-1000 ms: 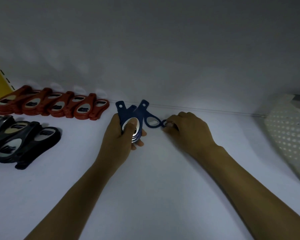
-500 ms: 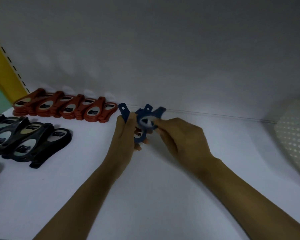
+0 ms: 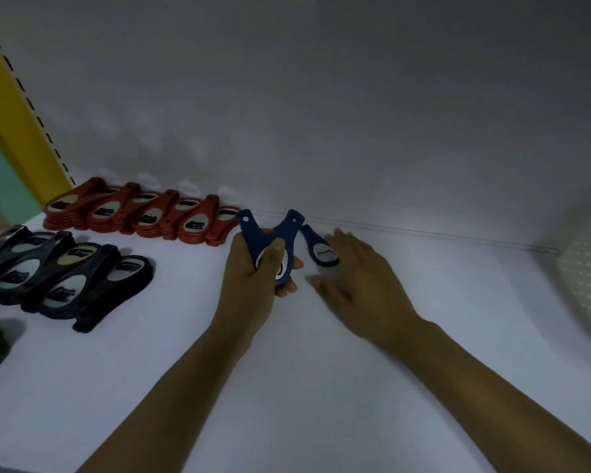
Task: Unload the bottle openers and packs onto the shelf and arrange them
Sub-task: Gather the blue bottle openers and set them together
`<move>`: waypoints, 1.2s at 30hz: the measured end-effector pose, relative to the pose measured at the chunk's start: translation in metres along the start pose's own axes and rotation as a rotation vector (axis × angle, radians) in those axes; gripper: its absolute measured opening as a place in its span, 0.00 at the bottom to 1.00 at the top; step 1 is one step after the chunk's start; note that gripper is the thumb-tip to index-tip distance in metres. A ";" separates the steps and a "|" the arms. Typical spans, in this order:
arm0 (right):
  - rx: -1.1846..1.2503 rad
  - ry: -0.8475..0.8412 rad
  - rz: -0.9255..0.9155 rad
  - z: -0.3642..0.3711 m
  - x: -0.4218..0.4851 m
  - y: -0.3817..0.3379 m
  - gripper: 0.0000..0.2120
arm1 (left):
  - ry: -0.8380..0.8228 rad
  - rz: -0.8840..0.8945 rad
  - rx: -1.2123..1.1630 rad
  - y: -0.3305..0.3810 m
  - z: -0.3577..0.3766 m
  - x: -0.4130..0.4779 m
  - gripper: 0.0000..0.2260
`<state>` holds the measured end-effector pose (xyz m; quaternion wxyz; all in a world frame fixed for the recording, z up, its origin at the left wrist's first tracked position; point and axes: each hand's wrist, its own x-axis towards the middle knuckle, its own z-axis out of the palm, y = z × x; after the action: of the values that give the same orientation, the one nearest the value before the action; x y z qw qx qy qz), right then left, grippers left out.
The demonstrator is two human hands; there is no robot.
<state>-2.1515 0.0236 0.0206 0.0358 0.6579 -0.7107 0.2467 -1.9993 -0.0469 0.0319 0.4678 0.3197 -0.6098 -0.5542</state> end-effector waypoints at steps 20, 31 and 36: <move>0.368 0.221 0.075 -0.012 -0.004 -0.019 0.08 | -0.049 -0.010 -0.008 -0.001 0.005 -0.001 0.06; 0.325 0.156 -0.347 -0.010 -0.011 -0.042 0.09 | 0.098 -0.035 -0.127 -0.003 0.000 -0.001 0.11; 0.368 0.125 -0.049 -0.010 0.021 -0.035 0.09 | 0.243 -0.048 -0.222 0.002 -0.004 0.001 0.12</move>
<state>-2.1242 0.0081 0.0477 -0.0350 0.6540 -0.6337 0.4116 -1.9959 -0.0492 0.0337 0.5571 0.3451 -0.4761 -0.5864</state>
